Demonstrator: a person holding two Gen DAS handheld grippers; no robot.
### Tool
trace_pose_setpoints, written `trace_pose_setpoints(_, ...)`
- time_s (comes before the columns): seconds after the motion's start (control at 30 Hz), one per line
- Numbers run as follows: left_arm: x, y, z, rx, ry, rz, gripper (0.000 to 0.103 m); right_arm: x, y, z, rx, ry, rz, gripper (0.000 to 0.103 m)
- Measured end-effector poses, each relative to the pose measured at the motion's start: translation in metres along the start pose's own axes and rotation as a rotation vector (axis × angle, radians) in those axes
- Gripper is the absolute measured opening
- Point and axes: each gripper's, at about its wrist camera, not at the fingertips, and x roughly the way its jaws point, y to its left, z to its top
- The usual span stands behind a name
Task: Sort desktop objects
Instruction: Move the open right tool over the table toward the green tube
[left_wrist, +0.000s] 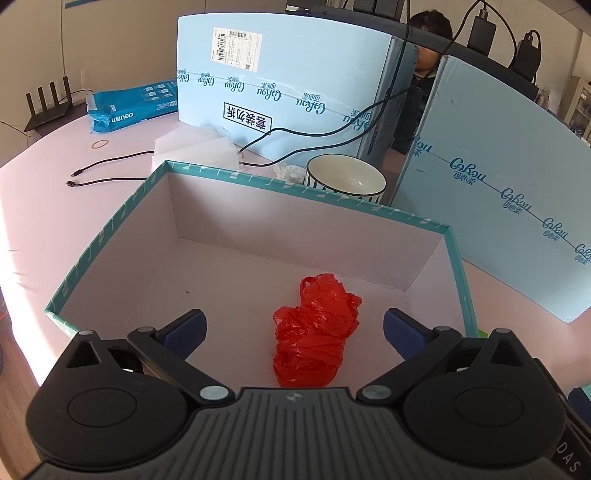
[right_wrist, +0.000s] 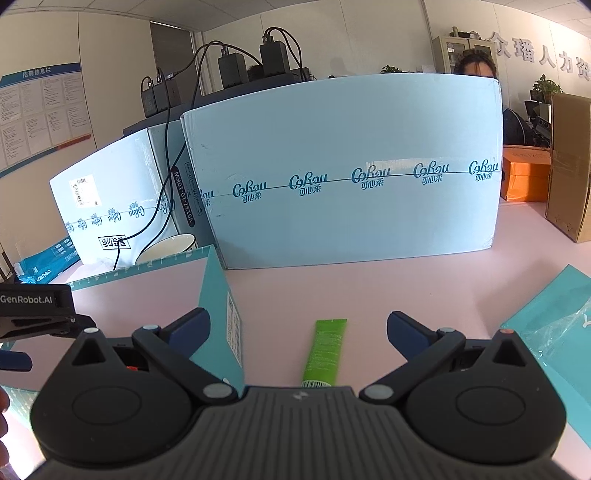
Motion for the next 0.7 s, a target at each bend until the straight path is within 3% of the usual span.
trace_pose_setpoints(0.7, 0.006, -0.014, 0.001, 0.036, 0.008, -0.015, 0.102, 0.005, -0.016, -0.001, 0.034, 0.027, -0.034, 0.103)
